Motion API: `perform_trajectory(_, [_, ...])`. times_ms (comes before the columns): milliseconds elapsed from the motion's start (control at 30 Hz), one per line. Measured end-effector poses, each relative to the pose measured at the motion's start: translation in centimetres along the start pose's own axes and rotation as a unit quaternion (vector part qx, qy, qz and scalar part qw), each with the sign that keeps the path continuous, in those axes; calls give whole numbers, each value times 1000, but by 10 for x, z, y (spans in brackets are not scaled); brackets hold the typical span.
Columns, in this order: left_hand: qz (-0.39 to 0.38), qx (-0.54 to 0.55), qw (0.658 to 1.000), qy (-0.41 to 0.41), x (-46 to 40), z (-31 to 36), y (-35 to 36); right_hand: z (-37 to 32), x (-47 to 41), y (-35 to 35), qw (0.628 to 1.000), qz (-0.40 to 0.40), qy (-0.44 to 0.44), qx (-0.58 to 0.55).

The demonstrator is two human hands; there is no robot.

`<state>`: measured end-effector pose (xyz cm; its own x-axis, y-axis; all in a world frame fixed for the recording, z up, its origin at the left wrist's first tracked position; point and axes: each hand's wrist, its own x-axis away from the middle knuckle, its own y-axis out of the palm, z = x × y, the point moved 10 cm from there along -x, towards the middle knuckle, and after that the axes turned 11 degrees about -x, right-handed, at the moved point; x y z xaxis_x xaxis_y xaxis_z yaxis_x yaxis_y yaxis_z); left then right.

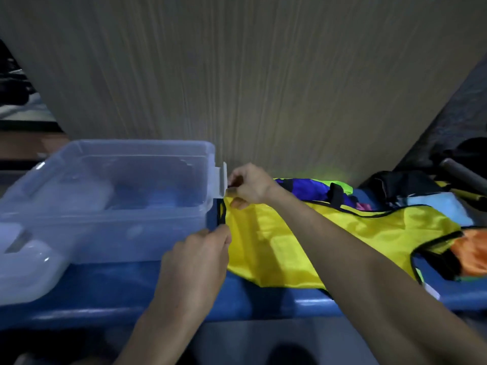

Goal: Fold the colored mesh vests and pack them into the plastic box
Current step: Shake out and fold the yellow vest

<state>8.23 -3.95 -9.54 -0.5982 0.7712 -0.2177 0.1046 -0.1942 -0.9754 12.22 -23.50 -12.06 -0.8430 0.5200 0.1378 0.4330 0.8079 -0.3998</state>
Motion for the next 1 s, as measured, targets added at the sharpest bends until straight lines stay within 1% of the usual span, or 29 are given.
perform_trajectory(67, [-42,-27,999,-12,2,-8,15,0,4,3,1000,6,-26,-6])
perform_trajectory(133, [-95,-54,994,-14,8,-20,31,-6,16,-8,997,33,-67,-20])
perform_trajectory(167, [-108,-70,992,-15,10,-27,33,-9,25,-19,994,53,-84,-36])
perform_trajectory(267, [-58,-35,997,26,8,-19,27,-2,63,-70,985,112,-107,-72])
perform_trajectory(333, [-68,-17,995,73,3,11,30,22,92,-116,979,171,-97,-55])
perform_trajectory(367, [-74,-12,992,103,-2,30,34,36,108,-143,972,215,-92,-33])
perform_trajectory(433, [-72,25,982,171,-10,78,38,60,147,-196,943,318,-85,49])
perform_trajectory(500, [-64,63,969,231,-12,119,47,81,189,-242,903,407,-67,122])
perform_trajectory(567, [-75,40,958,273,-11,146,70,103,226,-283,860,481,-44,167])
perform_trajectory(600, [-79,23,957,280,-12,153,81,115,240,-300,839,507,-23,196])
perform_trajectory(667, [-72,11,959,276,-14,162,93,141,254,-325,814,524,60,245])
perform_trajectory(733, [-32,28,962,270,-18,169,90,166,259,-340,804,513,150,260])
perform_trajectory(800, [8,53,962,267,-21,176,80,182,260,-346,799,498,202,269])
perform_trajectory(900, [49,74,961,263,-25,183,72,196,249,-346,809,470,232,265])
perform_trajectory(1000, [75,77,959,261,-29,191,65,197,240,-347,827,477,199,223])
